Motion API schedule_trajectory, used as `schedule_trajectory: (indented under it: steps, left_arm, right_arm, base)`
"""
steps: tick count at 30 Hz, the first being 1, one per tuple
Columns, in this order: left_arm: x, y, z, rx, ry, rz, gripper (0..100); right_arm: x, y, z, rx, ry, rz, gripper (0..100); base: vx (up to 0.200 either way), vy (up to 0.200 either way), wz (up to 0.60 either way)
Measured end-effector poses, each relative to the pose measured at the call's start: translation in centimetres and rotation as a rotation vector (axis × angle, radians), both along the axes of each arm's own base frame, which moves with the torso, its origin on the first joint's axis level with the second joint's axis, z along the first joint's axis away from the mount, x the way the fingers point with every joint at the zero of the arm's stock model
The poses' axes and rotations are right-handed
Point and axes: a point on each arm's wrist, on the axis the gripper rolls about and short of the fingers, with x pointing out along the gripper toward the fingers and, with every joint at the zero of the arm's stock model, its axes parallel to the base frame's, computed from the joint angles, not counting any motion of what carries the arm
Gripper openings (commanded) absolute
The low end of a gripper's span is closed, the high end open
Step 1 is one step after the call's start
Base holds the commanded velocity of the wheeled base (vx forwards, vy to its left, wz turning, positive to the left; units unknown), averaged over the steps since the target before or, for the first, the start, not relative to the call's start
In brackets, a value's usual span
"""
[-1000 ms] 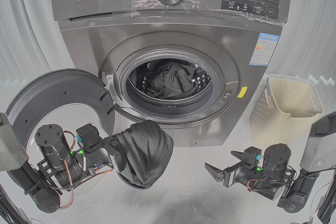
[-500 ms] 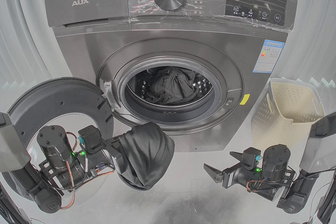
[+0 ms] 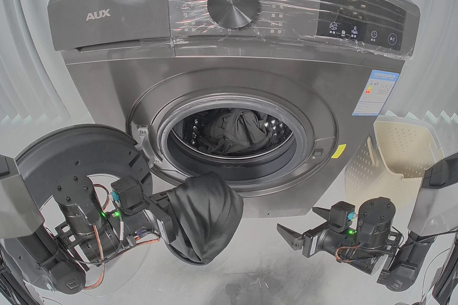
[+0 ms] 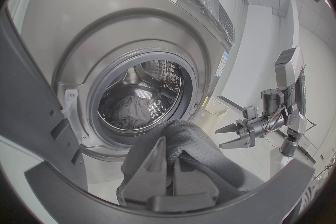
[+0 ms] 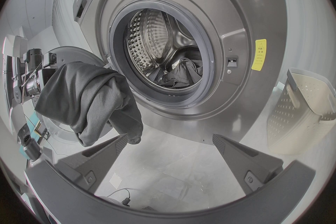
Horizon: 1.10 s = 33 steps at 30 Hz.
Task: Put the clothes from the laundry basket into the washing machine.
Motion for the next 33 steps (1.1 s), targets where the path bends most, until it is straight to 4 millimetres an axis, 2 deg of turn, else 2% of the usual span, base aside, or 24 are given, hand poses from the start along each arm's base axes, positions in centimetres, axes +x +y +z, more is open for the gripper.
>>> schedule_trajectory:
  steps: [13,24,33]
  left_arm:
    - [-0.2,-1.3,0.2,-0.011,-0.013,-0.001,0]
    - [3.1,-4.2,-1.2,-0.024,-0.014,-0.066,0]
    - [7.0,-7.0,-1.6,-0.075,-0.072,-0.058,0]
  right_arm:
    - [-0.2,0.2,0.1,0.002,-0.002,0.009,100]
    - [-0.4,0.4,0.2,0.004,-0.003,0.021,100]
    - [-0.5,0.5,0.1,0.008,0.001,0.023,100]
  base:
    - [0.0,0.0,0.0]
    - [0.0,0.0,0.0]
    - [0.0,0.0,0.0]
